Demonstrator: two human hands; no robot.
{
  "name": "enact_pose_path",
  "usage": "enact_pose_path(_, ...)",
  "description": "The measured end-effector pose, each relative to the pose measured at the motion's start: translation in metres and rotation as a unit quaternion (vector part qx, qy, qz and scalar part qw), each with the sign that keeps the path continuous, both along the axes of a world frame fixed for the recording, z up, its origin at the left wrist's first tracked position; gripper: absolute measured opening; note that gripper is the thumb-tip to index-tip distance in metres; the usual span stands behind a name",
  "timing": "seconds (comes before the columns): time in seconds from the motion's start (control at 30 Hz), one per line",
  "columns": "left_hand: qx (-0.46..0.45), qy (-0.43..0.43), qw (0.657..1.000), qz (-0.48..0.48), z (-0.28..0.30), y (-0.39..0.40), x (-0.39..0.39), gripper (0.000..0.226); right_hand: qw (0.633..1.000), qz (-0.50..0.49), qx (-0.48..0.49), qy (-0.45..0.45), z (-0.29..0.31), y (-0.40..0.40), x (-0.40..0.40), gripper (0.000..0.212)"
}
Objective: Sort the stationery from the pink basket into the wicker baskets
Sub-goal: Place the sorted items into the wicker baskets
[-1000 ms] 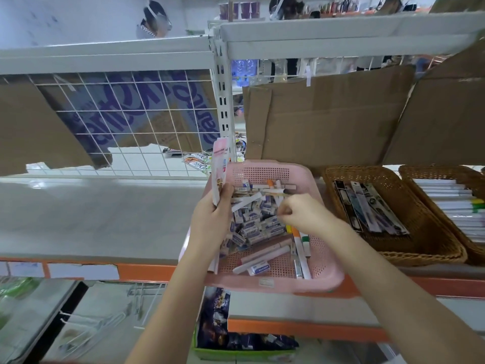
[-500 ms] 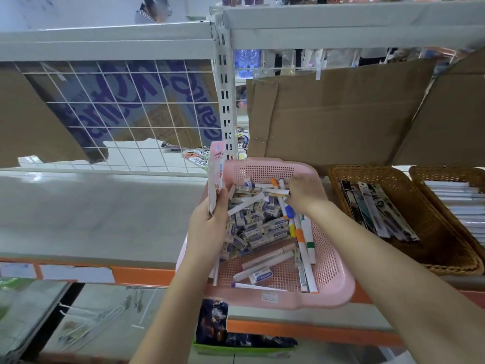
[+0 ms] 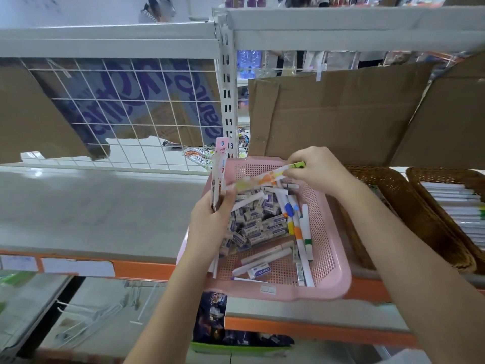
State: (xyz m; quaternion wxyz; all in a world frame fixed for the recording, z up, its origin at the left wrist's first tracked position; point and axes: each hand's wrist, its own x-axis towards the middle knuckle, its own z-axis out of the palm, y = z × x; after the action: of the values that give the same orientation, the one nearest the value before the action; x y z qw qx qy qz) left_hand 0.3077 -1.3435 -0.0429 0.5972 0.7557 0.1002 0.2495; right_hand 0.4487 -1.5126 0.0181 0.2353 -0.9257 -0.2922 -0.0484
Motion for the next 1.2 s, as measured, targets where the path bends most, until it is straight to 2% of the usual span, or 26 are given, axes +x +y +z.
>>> enact_pose_path(0.07,-0.001,-0.013,1.0,-0.001,-0.001,0.0,0.001,0.041,0.995,0.044,-0.078,-0.032,0.02,-0.004,-0.013,0.018)
enact_pose_path(0.17,0.002,-0.027,0.999,-0.017,-0.002,-0.002,0.001,0.042,0.984,0.111,-0.127,-0.054,0.043,-0.002,-0.033,0.015)
enact_pose_path(0.27,-0.001,-0.01,0.998,-0.062,0.001,-0.006,0.0,0.039,0.976,0.179,-0.112,-0.057,0.057,0.007,-0.053,0.015)
enact_pose_path(0.37,-0.007,0.003,0.993,-0.115,0.003,-0.009,-0.005,0.04,0.973,0.211,-0.056,-0.07,0.065,0.017,-0.065,0.018)
enact_pose_path(0.47,0.014,0.023,0.994,-0.106,0.002,-0.009,-0.006,0.041,0.97,0.23,-0.018,-0.075,0.066,0.028,-0.071,0.017)
enact_pose_path(0.53,0.038,0.046,0.995,-0.076,0.0,-0.007,-0.003,0.047,0.971,0.225,-0.005,-0.078,0.064,0.035,-0.074,0.017)
enact_pose_path(0.63,0.008,0.05,0.997,-0.061,0.0,-0.006,0.0,0.043,0.978,0.197,0.019,-0.071,0.057,0.038,-0.072,0.015)
enact_pose_path(0.7,-0.043,0.024,0.998,-0.044,-0.001,-0.004,0.001,0.037,0.985,0.159,0.023,-0.059,0.048,0.036,-0.068,0.009)
enact_pose_path(0.87,-0.104,-0.028,0.994,0.033,-0.001,0.005,0.005,0.045,0.997,0.065,-0.003,-0.039,-0.004,0.024,-0.069,0.014)
enact_pose_path(1.03,-0.076,-0.036,0.995,0.046,-0.003,0.005,0.002,0.049,0.997,0.02,-0.078,0.021,-0.054,0.014,-0.083,0.02)
enact_pose_path(1.2,-0.018,-0.039,0.999,0.021,-0.002,-0.007,-0.003,0.039,0.993,-0.004,-0.107,0.05,-0.076,0.006,-0.096,0.02)
